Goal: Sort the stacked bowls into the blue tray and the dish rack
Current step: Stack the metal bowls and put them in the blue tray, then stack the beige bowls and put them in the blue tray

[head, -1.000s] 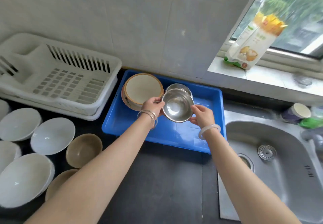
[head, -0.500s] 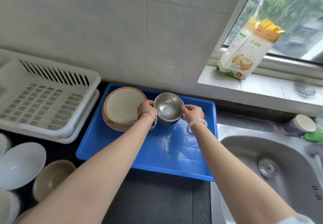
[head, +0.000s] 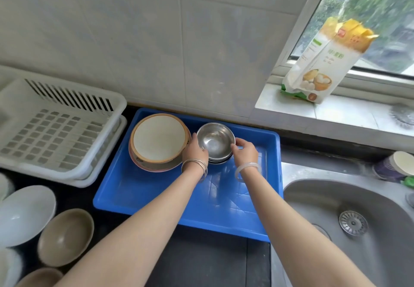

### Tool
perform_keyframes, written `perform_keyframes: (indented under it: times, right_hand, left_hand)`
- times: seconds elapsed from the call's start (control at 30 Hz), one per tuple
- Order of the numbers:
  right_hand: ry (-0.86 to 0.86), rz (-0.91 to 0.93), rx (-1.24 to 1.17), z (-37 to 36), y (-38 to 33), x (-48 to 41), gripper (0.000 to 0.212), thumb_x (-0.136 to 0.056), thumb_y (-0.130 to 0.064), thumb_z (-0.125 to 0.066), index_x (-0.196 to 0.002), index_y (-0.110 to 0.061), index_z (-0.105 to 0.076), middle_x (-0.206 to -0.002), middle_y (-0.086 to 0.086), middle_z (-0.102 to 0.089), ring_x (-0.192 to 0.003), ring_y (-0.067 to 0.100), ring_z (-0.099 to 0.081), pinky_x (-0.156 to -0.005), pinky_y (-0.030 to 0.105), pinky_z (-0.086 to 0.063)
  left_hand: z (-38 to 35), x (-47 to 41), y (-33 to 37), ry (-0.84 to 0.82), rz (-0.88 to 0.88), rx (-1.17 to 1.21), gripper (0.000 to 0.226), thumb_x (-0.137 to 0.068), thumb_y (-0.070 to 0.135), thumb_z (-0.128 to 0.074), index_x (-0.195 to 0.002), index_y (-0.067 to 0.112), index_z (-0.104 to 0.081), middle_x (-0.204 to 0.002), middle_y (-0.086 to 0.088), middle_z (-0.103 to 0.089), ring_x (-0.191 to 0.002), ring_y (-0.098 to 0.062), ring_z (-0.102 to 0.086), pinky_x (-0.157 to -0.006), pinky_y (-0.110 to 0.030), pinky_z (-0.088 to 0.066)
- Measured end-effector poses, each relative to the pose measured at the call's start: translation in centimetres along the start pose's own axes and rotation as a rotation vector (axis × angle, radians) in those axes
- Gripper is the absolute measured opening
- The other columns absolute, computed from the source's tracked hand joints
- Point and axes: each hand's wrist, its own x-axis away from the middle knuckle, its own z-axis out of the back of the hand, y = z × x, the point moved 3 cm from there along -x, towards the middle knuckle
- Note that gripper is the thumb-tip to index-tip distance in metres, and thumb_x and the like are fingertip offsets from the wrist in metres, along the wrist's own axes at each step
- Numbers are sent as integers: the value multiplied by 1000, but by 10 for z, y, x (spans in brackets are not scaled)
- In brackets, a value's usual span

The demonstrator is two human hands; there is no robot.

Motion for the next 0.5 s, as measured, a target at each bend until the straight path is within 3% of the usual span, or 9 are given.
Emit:
perform_keyframes:
  times: [0.1,0.27,0.33,0.5]
  right_hand:
    - [-75,10,26,-1,1,4,38,-93,-26,-51,-129,-14,-55,-132,7,-58,-123,27,-52,-99,34,-40]
    - [-230,36,169,5,-1,14,48,-99,-37,-36,-142,-16,-38,-145,7,-45,-133,28,-41,-105,34,-33]
    - [-213,35,159,12,-3,22,48,-99,-35,-36,-141,-13,-38,-146,8,-44,-134,27,-39,-107,33,-31]
    - [-85,112,120,22,-16,64,36,-98,-26,-39,-125,-9,-55,-128,10,-60,-118,26,-53,-94,31,-38]
  left_hand:
    - [-2,7,-3,-8,1,16,59,-92,16,-45,-147,17,-21,-143,-17,-42,-127,-35,-45,-102,-40,-39]
    - [5,12,-6,-20,-43,29,44,-93,19,-44,-136,13,-38,-134,-17,-50,-122,-36,-48,-100,-43,-43]
    - [9,19,-9,-50,-54,95,39,-92,17,-44,-131,9,-44,-128,-19,-55,-118,-36,-52,-98,-42,-45]
    - [31,52,-36,-103,-8,336,41,-93,14,-46,-133,5,-47,-137,-12,-53,-126,-24,-50,-102,-31,-38]
